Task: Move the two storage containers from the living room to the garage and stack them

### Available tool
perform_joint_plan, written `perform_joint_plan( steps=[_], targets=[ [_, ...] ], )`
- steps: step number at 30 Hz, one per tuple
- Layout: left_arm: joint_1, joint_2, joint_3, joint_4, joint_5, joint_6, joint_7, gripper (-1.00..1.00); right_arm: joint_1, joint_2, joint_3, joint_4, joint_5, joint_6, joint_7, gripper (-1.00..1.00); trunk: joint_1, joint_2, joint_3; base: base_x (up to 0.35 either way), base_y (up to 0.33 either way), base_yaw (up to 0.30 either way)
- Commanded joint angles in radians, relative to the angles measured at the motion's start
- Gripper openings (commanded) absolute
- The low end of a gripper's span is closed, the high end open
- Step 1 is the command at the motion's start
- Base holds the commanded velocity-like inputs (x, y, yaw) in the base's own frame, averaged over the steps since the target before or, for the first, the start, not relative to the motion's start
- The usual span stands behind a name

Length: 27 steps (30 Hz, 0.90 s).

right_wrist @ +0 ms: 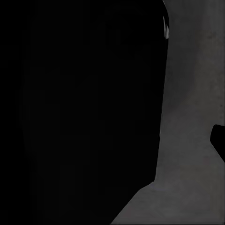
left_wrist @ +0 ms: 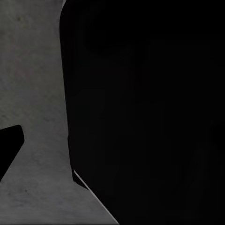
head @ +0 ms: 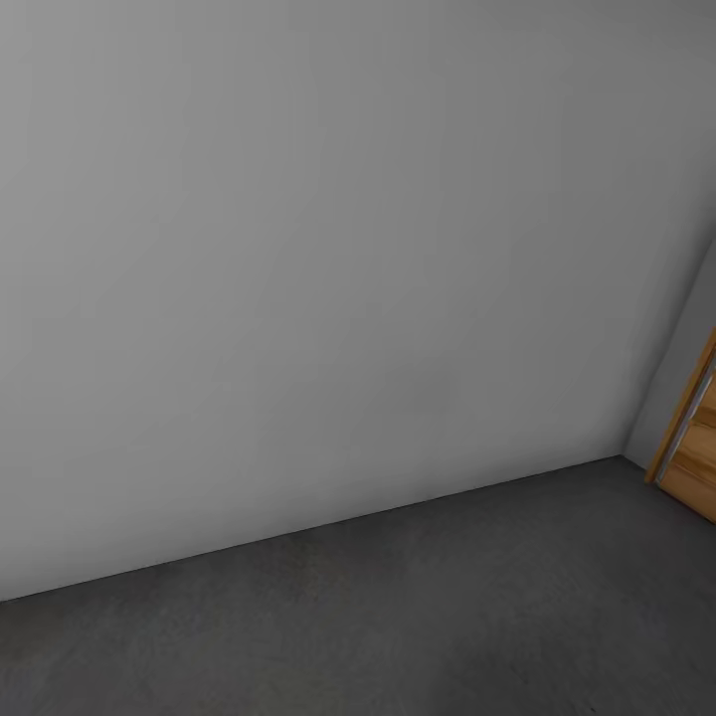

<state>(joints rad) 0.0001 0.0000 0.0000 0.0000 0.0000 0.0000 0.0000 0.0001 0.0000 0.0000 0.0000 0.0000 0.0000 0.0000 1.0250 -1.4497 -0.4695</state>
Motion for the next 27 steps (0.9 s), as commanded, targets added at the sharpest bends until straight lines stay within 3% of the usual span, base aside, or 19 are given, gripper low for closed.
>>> perform_joint_plan(
  steps=[1,7,21,27],
  targets=[
    [-0.003,0.003,-0.001,-0.003,0.000,0.001,0.001,1.00,-0.002,0.001,0.006,-0.004,-0.006,0.006,0.002,1.00,0.000,0.000,0.000,0.000,0.000,0.000],
    [-0.002,0.004,0.003,-0.020,0.003,-0.009,-0.001,1.00,-0.004,0.004,0.040,-0.004,-0.004,-0.003,0.002,1.00,0.000,0.000,0.000,0.000,0.000,0.000],
    [-0.002,0.005,0.003,-0.026,0.003,-0.012,-0.002,1.00,-0.005,0.005,0.118,-0.003,-0.076,-0.009,0.002,1.00,0.000,0.000,0.000,0.000,0.000,0.001],
    [-0.002,0.005,0.003,-0.026,0.003,-0.012,-0.002,1.00,-0.005,0.005,0.152,-0.004,-0.076,-0.021,0.002,1.00,0.000,0.000,0.000,0.000,0.000,0.182]
  ],
)
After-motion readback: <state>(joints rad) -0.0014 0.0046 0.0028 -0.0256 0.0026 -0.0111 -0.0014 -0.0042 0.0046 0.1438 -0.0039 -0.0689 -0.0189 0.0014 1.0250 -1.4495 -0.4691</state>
